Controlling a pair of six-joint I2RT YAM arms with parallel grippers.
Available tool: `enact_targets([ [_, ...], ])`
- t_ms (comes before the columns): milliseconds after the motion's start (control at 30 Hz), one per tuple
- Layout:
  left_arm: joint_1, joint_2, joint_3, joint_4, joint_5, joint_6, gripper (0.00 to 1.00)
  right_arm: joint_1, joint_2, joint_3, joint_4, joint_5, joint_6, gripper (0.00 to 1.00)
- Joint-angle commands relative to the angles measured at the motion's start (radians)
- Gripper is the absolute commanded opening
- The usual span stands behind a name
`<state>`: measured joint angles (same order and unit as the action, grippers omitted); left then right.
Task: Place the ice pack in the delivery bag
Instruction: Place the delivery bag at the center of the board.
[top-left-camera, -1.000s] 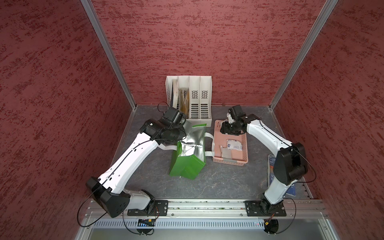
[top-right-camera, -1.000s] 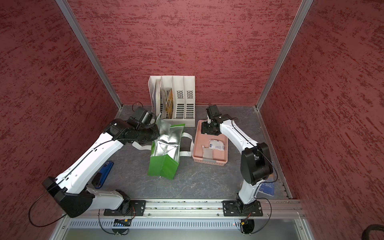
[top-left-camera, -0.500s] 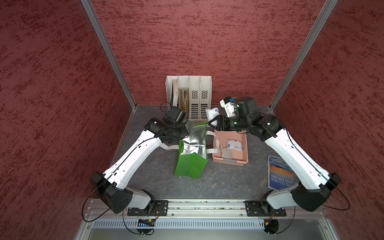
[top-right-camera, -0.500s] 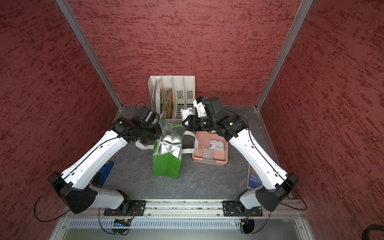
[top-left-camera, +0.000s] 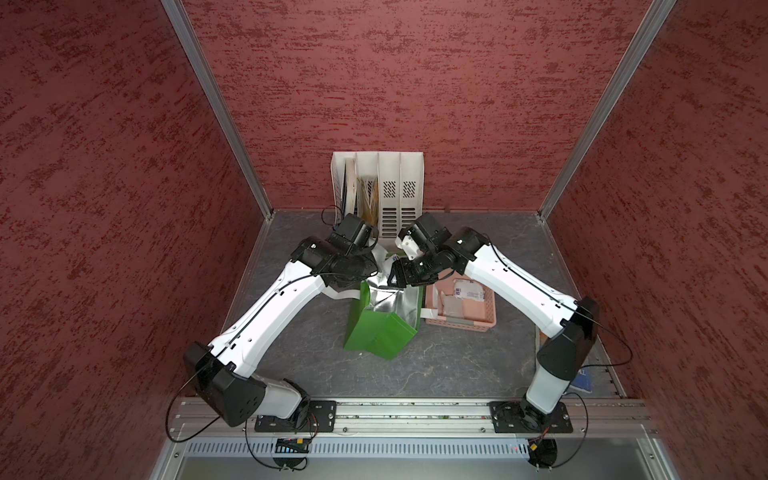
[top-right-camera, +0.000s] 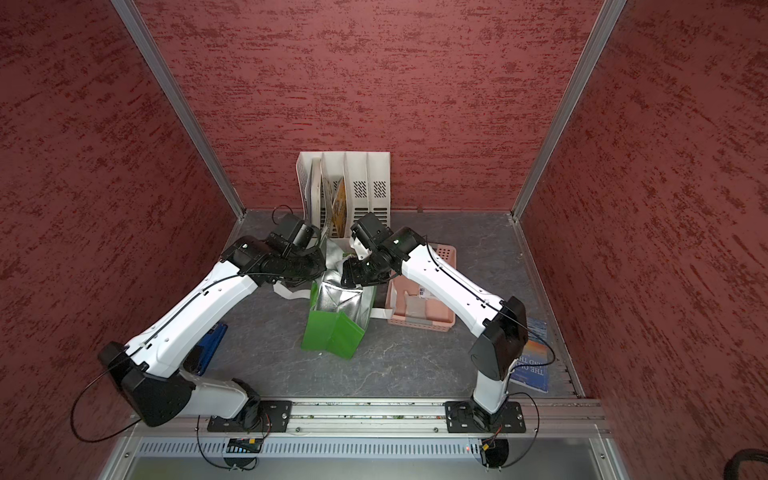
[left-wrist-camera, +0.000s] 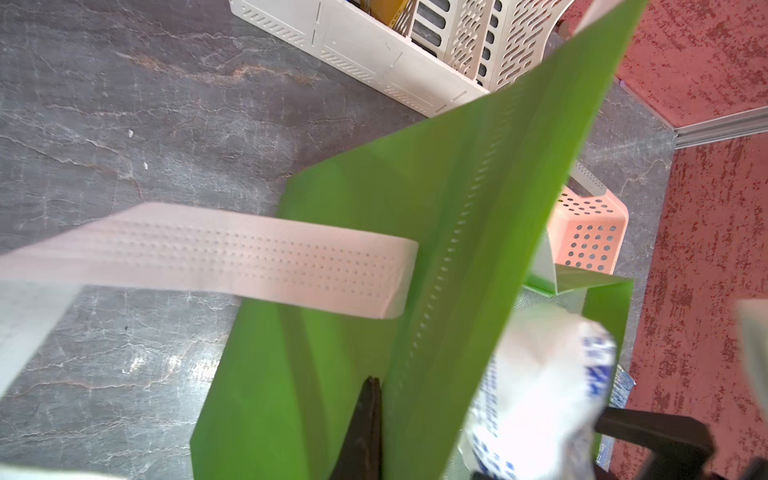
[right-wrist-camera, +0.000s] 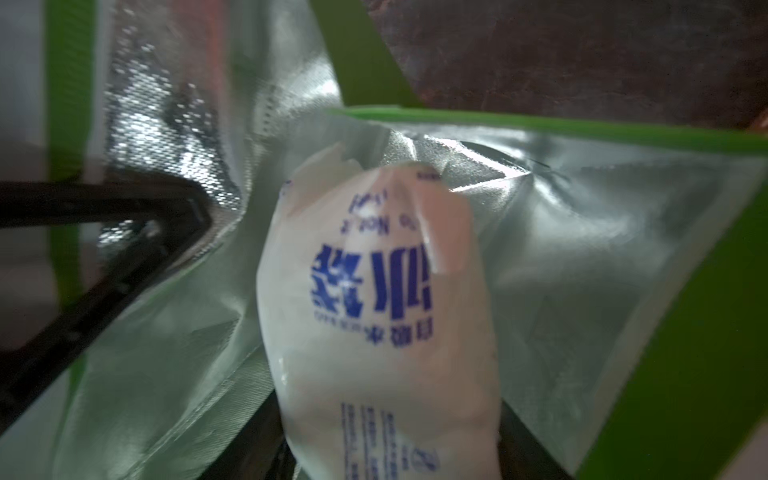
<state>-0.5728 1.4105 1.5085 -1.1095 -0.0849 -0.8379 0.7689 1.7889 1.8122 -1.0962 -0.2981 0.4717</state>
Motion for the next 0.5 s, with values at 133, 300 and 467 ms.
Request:
enact_targets([
  [133, -0.028, -0.014, -0.042, 0.066, 0.014, -0.019, 0.02, 0.034, 0.137, 0.127, -0.109, 0.07, -0.027, 0.0],
  [300, -0.032, -0.035, -0.093, 0.111, 0.029, -0.056, 0.02, 0.047, 0.212, 0.113, -0.035, 0.089, -0.016, 0.0],
  [467, -0.032, -0.046, -0.114, 0.099, 0.018, -0.067, 0.02, 0.055, 0.206, 0.017, 0.094, 0.074, -0.015, 0.04],
])
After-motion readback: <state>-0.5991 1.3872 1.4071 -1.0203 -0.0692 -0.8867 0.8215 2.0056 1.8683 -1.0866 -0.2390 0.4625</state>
